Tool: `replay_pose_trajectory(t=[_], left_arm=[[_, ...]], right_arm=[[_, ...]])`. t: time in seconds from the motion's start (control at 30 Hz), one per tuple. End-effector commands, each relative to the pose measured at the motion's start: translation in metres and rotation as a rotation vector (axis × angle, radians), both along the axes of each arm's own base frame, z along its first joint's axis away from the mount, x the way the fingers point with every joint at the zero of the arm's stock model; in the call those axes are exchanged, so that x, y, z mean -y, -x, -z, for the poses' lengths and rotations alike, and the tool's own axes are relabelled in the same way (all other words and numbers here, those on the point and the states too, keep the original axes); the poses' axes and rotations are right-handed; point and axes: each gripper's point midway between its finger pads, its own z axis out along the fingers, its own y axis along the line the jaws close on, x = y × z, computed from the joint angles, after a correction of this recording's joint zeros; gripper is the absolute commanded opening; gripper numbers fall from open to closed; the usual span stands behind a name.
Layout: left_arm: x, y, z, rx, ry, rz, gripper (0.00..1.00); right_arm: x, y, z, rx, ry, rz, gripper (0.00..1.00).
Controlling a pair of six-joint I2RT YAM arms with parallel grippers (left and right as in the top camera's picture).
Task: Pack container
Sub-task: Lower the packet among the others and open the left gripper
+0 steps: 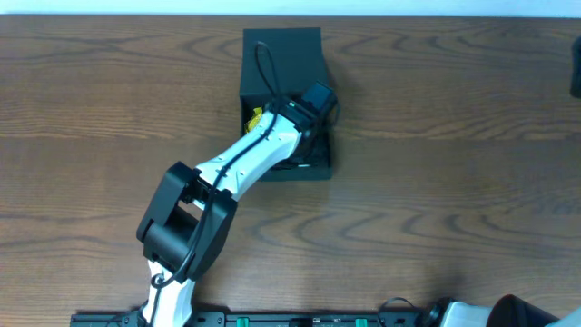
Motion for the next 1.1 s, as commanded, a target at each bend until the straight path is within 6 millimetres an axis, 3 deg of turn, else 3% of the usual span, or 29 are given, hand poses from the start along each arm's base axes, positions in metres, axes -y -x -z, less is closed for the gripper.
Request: replay_pose_trajectory(t=[0.0,0.2,0.33,0.37,0.47,0.63,0.8,1.07], left_arm=[[0.005,-0.022,-0.036,0.084,0.061,0.026,0.72],[0.023,-0.039,-0.11,0.251,0.173,0.146,0.78],[0.025,-0.038,-0.135,0.304,0.206,0.188,0.77],[0.024,-0.037,-0.136,0.307,0.204,0.197,0.72],[0.02,-0.032,-0.115,0.261,0.17,0.202,0.06],[0.011,-0.013,-0.062,0.144,0.092,0.201,0.06],[0.009,-0.002,-0.024,0.061,0.04,0.213,0.06],[0.002,-0.002,0.0,0.025,-0.015,0.209,0.06]], right_arm=[[0.0,0.004,-0.003,0.01,0.008,-0.001,0.86],[0.002,0.0,0.0,0.001,0.005,-0.003,0.87],[0.004,-0.005,0.005,-0.014,-0.002,-0.003,0.86],[0.005,-0.006,0.006,-0.018,-0.004,-0.003,0.86],[0.005,-0.007,0.007,-0.02,-0.005,-0.003,0.84],[0.005,-0.006,0.008,-0.027,0.003,-0.004,0.84],[0.006,-0.006,0.007,-0.024,0.013,-0.009,0.84],[0.006,-0.006,0.007,-0.024,0.012,-0.009,0.84]])
